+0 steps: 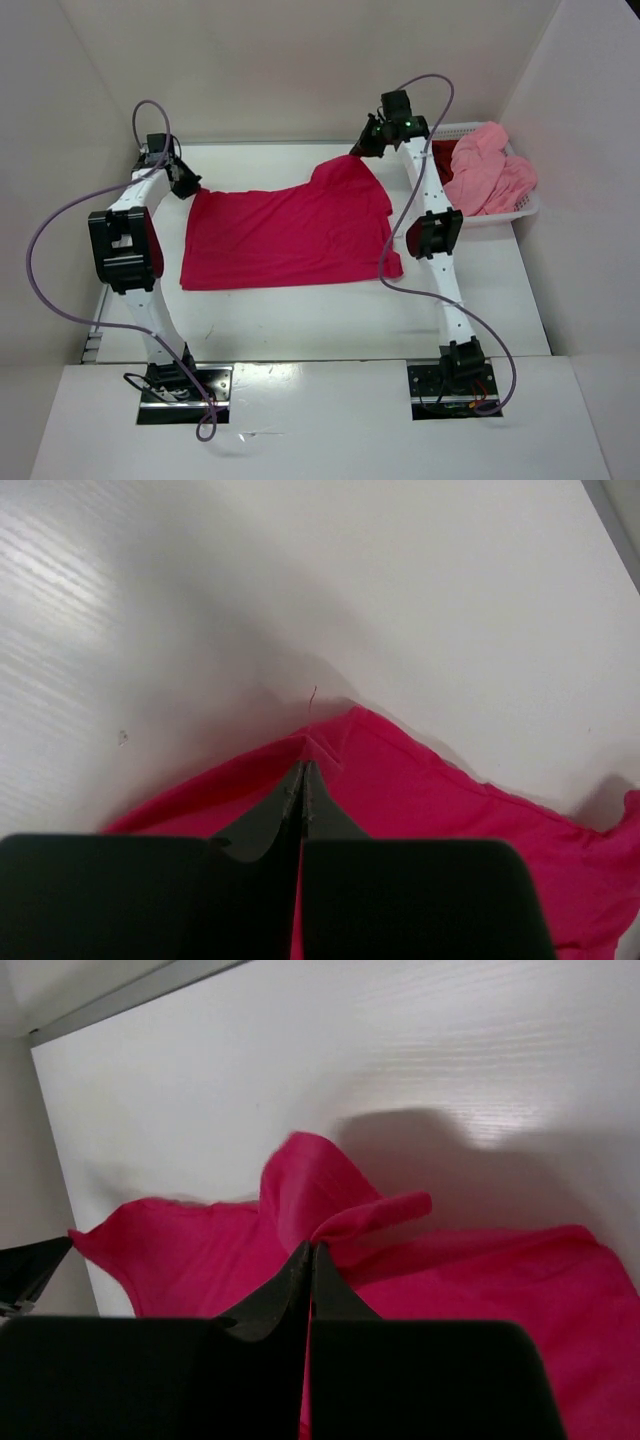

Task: Fold and stack the t-shirts
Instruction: Grap the side of the flattened tshirt furthest away from the robot with both arms, then fold the other side of the tshirt into a rectangle

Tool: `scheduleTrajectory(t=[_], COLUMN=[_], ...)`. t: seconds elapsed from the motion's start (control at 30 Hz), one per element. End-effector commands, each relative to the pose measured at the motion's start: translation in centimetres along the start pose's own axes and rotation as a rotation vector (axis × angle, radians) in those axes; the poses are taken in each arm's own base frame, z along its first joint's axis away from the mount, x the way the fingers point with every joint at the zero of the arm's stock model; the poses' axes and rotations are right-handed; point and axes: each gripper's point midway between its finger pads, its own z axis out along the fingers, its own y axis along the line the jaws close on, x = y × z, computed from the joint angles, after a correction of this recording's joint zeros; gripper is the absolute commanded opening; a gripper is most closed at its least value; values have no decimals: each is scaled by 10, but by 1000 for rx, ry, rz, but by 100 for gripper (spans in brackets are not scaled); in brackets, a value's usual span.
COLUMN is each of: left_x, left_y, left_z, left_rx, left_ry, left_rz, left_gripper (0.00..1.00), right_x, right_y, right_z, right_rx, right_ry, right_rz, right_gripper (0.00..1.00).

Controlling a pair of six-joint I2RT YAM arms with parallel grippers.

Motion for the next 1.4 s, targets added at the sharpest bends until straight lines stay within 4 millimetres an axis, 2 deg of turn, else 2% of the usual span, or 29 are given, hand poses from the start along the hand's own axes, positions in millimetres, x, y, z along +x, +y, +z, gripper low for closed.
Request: scheduleTrajectory(t=[0.0, 0.03, 0.07, 0.1, 0.13, 0.17, 0.2, 0.23, 0.27, 0.3, 0.33, 0.37, 0.4, 0.43, 0.47, 0.5, 0.63, 0.77, 0.83, 0.87, 0.9, 0.93, 0.97, 1.1, 1.17, 1.27, 1.3, 1.33, 1.37], left_x=[-18, -17, -20, -17, -14, -19, -14, -15, -14, -13, -19, -12, -12, -6, -4, -3, 4, 0, -3, 3, 1, 3, 5, 18, 17, 26, 31, 31, 40], left_y=[-6, -7, -10, -8, -8, -6, -4, 2, 0, 1, 2, 4, 4, 5, 4, 5, 7, 8, 6, 10, 7, 8, 9, 19, 28, 41, 45, 49, 55], left_z=[-24, -28, -33, -31, -35, -38, -37, -39, -43, -42, -46, -44, -44, -43, -42, -40, -33, -43, -54, -56, -65, -69, -73, -87, -94, -98, -96, -98, -95], left_rx=[62, 72, 79, 74, 82, 83, 83, 75, 88, 88, 90, 95, 95, 99, 110, 110, 112, 117, 132, 125, 137, 138, 139, 139, 128, 105, 97, 92, 75], left_ry=[-41, -39, -49, -42, -35, -47, -32, -34, -33, -34, -47, -26, -26, -8, -4, -4, 24, 6, -14, -5, -20, -22, -22, -14, -23, -20, -9, -12, 11], left_rz=[-40, -40, -39, -40, -39, -45, -46, -45, -44, -35, -40, -41, -41, -42, -41, -41, -43, -48, -44, -46, -43, -43, -52, -59, -74, -75, -77, -84, -89], left_gripper=[0, 0, 0, 0, 0, 0, 0, 0, 0, 0, 0, 0, 0, 0, 0, 0, 0, 0, 0, 0, 0, 0, 0, 0, 0, 0, 0, 0, 0], right_x=[-25, -25, -29, -28, -21, -8, 1, 19, 25, 19, 26, 24, 19, 51, 28, 30, 30, 33, 41, 60, 55, 53, 69, 88, 99, 118, 131, 134, 141], right_y=[42, 45, 55, 58, 50, 55, 57, 49, 66, 58, 50, 42, 48, 16, 34, 13, 13, 22, 15, 0, -1, 9, -4, -23, -29, -41, -52, -52, -57], right_z=[-84, -90, -107, -110, -104, -100, -97, -88, -102, -103, -98, -91, -97, -72, -60, -60, -47, -61, -72, -71, -79, -100, -100, -126, -132, -147, -147, -154, -155], right_rx=[-1, 0, -13, -21, 2, 11, 18, 55, 59, 105, 126, 133, 112, 160, 53, 74, 115, 86, 88, 113, 100, 78, 103, 131, 138, 163, 191, 187, 198], right_ry=[-88, -87, -106, -103, -69, -40, -14, 41, 25, -12, 17, 16, -13, 69, -62, -67, -48, -87, -76, -42, -71, -101, -66, -66, -55, -43, -24, -28, -13], right_rz=[-73, -72, -89, -90, -77, -84, -86, -90, -117, -129, -120, -113, -121, -84, -75, -31, -62, -81, -84, -73, -84, -93, -93, -86, -82, -77, -59, -60, -55], right_gripper=[0, 0, 0, 0, 0, 0, 0, 0, 0, 0, 0, 0, 0, 0, 0, 0, 0, 0, 0, 0, 0, 0, 0, 0, 0, 0, 0, 0, 1])
